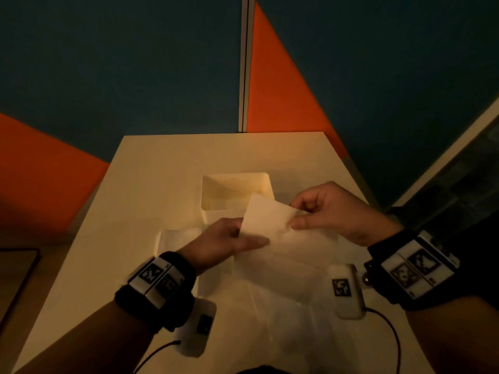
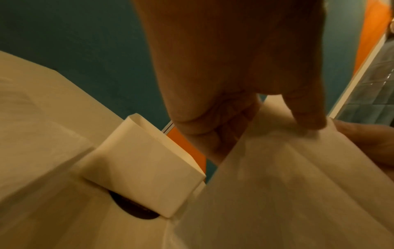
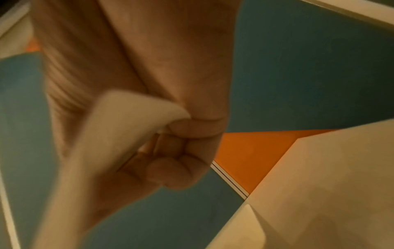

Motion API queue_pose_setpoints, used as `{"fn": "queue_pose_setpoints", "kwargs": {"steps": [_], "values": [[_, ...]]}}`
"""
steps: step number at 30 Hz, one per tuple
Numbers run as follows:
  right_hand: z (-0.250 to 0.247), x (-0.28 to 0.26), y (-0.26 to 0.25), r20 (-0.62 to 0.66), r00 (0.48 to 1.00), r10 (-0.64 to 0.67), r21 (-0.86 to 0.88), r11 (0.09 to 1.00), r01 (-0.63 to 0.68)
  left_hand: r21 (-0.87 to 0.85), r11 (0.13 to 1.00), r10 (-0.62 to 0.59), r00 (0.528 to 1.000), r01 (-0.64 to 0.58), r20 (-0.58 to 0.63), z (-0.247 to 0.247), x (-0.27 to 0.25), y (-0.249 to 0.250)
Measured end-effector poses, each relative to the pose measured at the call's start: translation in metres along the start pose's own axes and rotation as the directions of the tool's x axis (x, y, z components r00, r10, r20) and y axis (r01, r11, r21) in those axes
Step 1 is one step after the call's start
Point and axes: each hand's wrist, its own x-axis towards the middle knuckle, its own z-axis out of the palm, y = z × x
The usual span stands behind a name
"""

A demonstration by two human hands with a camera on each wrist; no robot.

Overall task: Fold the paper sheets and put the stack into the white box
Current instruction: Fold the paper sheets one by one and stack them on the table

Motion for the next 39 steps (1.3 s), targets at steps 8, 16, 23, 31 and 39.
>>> {"fn": "queue_pose_setpoints", "kwargs": {"steps": [8, 16, 23, 31, 39], "values": [[-0.001, 0.002, 0.021, -0.316, 0.938, 0.144, 0.399, 0.917, -0.007, -0.201, 0.974, 0.047, 0.963, -0.103, -0.267, 0.007, 0.004, 0.019], [0.022, 0.001, 0.044, -0.289, 0.943, 0.163, 0.522, 0.853, 0.013, -0.249, 0.956, 0.074, 0.948, -0.156, -0.311, 0.003, 0.008, 0.020], [0.005, -0.002, 0.040, -0.324, 0.939, 0.113, 0.477, 0.877, 0.059, -0.317, 0.947, 0.041, 0.999, -0.043, -0.014, -0.023, -0.002, 0.023], [0.003, -0.001, 0.013, -0.187, 0.981, -0.048, 0.135, 0.988, 0.074, -0.367, 0.926, 0.013, 0.962, 0.091, 0.271, -0.027, -0.007, 0.022], [0.014, 0.006, 0.008, -0.056, 0.991, -0.124, 0.023, 0.992, 0.126, -0.272, 0.959, 0.002, 0.963, 0.074, 0.270, -0.013, -0.005, 0.020]]}}
